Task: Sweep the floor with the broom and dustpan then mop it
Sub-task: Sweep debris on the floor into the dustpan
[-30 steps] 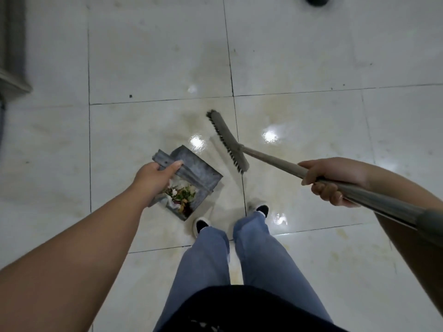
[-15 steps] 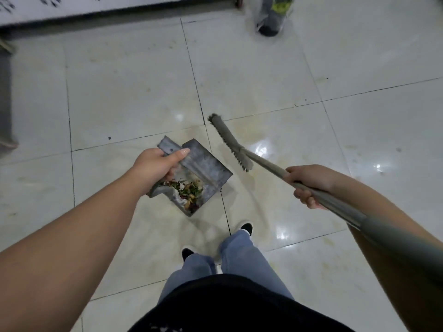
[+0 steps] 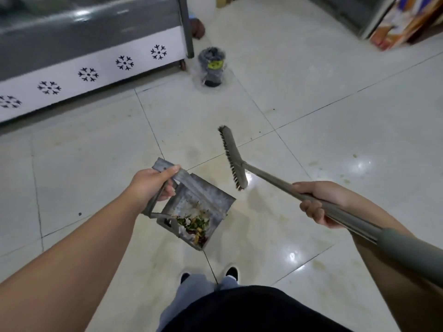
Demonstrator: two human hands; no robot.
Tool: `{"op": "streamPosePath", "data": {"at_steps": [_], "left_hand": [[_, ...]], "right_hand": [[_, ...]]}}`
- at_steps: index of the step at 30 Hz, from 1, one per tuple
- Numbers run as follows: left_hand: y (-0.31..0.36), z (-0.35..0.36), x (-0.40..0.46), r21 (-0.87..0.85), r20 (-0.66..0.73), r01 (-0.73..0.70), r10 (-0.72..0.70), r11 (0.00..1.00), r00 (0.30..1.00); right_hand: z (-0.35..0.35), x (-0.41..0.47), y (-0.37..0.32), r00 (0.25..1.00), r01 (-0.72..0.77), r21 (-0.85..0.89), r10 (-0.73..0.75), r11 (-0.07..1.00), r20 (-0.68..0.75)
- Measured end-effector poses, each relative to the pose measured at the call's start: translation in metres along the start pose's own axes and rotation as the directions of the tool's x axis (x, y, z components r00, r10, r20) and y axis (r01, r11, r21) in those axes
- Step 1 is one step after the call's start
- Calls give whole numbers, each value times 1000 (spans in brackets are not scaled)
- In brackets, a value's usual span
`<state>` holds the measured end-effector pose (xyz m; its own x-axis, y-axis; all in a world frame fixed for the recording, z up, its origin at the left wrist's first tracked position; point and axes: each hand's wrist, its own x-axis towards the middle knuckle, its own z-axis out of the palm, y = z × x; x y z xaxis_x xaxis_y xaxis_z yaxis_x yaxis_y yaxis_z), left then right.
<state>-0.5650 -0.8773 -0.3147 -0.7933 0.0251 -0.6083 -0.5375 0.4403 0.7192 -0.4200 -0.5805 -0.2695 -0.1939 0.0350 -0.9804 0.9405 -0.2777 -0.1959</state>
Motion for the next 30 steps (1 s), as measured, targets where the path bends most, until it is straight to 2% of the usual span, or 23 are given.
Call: {"op": "streamPosePath", "data": {"at_steps": [8,13,22,27,30], "left_hand": [[70,66,45,-60,30,-42,44,997,999],[116,110,96,5,62,-58,57,998,996],[200,188,191,162,212,-38,3,986,977],[246,234,221,212,209,-35,-10,977,978],[266,256,235,217,177,2,-42,976,983]], "right_hand": [[-57,4,-29,996,60,141,-50,988,-71],[-97,25,-74,994,58,187,-40,981,-99],[-184,55,-183,990,31,224,1,974,-139],[-229,62,-224,988,61,250,-23,966,-150],[-261,72,-258,992,30,223,-2,974,-127]]}}
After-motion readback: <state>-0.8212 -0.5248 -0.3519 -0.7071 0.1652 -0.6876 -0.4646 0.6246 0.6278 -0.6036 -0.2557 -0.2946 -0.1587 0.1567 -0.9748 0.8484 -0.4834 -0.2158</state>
